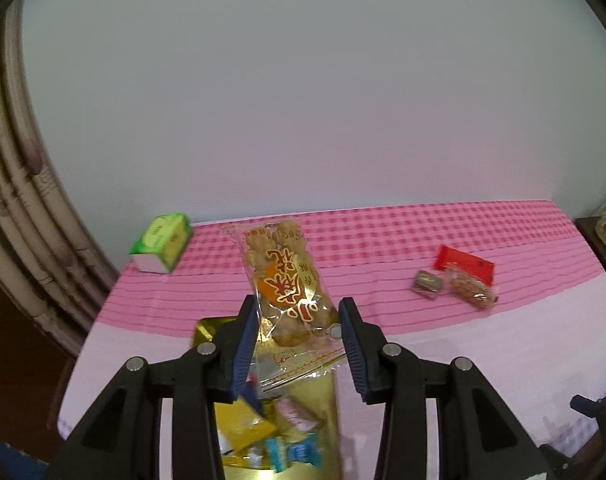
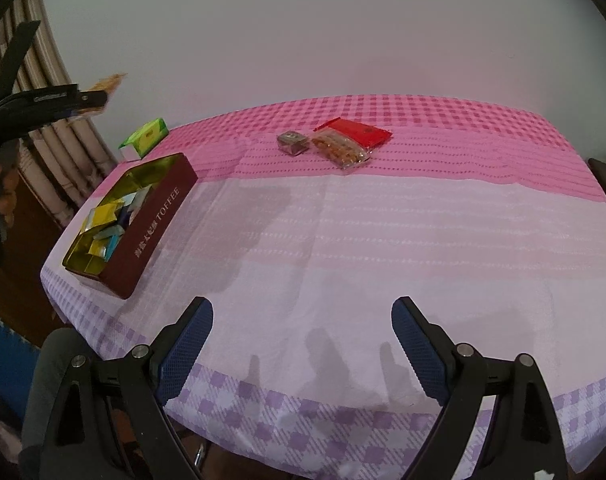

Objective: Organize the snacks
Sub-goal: 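Carry the dough-twist bag over the tin and release it with the left tool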

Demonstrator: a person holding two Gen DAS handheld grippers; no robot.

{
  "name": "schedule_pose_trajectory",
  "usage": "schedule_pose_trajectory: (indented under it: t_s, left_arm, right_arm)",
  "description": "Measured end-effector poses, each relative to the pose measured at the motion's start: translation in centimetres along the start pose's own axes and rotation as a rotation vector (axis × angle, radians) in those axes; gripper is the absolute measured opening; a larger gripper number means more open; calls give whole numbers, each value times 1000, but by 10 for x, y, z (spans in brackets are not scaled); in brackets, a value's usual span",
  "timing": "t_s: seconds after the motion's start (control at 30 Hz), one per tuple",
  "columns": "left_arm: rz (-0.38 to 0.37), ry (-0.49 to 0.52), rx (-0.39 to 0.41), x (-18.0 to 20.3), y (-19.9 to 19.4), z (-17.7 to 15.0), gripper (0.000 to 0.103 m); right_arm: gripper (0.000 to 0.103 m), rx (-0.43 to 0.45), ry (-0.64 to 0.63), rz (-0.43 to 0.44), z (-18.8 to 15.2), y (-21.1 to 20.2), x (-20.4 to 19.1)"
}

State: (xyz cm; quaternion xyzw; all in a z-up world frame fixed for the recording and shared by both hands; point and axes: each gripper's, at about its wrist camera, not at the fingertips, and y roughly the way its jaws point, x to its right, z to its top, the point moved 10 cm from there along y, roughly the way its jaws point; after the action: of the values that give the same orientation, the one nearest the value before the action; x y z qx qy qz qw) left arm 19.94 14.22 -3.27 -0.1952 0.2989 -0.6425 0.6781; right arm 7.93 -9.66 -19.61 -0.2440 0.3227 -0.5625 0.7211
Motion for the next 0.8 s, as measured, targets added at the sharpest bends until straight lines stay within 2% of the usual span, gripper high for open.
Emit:
schedule_pose_trajectory:
  t_s: [0.33, 0.8]
  left_arm:
    - [69, -7, -14, -35, -3, -14, 41]
    - [117, -19, -66, -59, 13, -38, 41]
  right_arm:
    - [89, -6, -10, 4, -1, 0, -4]
    - [90, -27, -16, 8, -6, 4, -9]
